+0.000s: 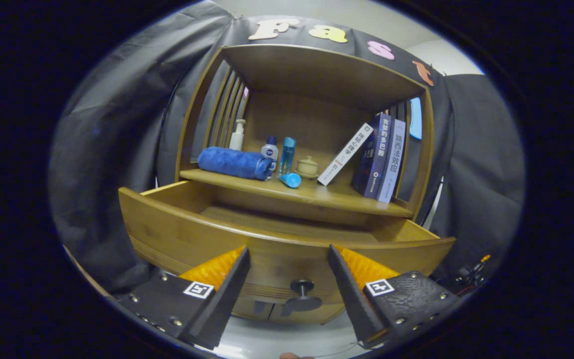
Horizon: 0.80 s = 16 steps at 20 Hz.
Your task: Pull open the drawer, take out the items inside it, and place them on the countertop above the cabinet.
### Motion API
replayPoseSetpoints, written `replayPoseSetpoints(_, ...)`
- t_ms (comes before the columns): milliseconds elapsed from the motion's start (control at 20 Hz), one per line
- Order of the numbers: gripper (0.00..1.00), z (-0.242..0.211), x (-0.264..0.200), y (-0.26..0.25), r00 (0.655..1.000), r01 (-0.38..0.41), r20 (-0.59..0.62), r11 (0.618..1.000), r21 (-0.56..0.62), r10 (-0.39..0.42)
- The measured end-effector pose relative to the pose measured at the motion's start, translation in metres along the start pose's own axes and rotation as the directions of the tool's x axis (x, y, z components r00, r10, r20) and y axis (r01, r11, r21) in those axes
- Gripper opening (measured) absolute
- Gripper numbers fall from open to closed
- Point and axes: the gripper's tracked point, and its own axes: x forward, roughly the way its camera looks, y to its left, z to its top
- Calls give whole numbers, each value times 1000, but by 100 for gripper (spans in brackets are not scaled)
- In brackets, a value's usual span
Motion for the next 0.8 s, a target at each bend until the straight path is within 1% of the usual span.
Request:
replayPoseSetpoints(250,96,5,34,2,1000,10,-17,1000,-19,-10)
replayPoseSetpoints(800,96,15,105,6,996,21,-82,1000,4,-20)
